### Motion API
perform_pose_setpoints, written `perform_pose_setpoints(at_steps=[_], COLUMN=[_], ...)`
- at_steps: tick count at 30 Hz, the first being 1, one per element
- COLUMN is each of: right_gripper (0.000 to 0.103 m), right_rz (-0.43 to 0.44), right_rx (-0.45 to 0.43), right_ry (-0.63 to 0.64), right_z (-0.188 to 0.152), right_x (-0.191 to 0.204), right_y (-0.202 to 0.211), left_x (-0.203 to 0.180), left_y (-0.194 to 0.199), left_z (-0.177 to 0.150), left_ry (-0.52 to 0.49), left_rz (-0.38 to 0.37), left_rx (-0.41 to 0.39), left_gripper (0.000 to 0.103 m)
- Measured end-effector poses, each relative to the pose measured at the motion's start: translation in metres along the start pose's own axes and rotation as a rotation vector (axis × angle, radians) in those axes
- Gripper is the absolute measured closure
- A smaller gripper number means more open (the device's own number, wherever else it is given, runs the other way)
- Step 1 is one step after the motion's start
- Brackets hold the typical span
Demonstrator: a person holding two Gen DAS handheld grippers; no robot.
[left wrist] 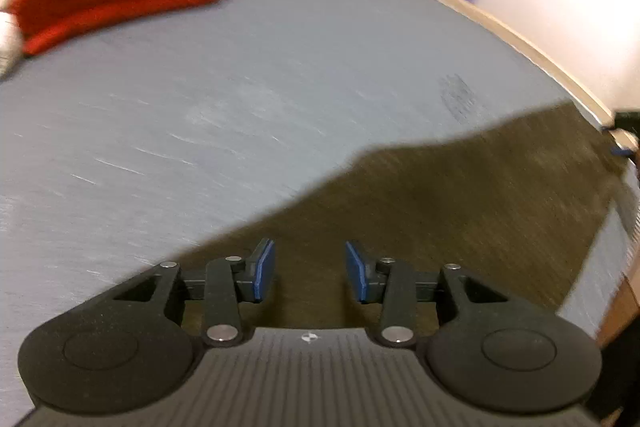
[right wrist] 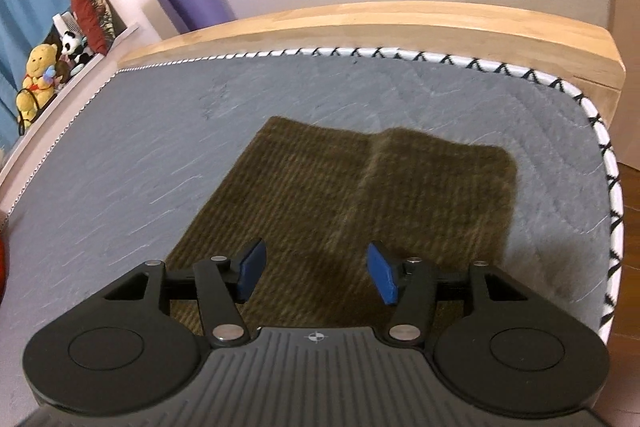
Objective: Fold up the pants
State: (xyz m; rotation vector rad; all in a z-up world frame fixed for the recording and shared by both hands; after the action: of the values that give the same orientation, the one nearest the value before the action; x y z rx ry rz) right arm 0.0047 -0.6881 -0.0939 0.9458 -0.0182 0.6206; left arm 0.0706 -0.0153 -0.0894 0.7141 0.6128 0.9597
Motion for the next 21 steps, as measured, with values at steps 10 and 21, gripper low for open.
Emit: perform_pose_setpoints(at_steps=[10,21], right_gripper=[0.036,0.037], right_rz=[-0.047,-0.082], right_rx=[0.046,-0.058], right_ry=[0.002,-0.141], right_z=[0.01,0.026], right_x=[-0.035,-0.063], right_y=[-0.025,-0.008], left_x=[-0.01,0.002], left_y=[-0.04,-0.049], left_z=[-0.004,-0.006], left_ry=[-0.08,-0.088], left_rz=[0.13,0.179], left_rx=[0.188,0.189], left_gripper=[0.032,0.027])
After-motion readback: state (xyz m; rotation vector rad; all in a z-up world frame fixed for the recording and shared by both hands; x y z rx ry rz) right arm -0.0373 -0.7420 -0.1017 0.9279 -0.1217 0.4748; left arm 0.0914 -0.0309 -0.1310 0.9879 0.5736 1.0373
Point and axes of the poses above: each gripper's, at about its wrist camera, not at the fingertips, and y roughly against the way its jaws point, x to its left, z to its top, the point moved 1 cm from there along -y, roughly the way its jaws point, and after that the axes turned 6 degrees about -z, right-handed, at the moved point
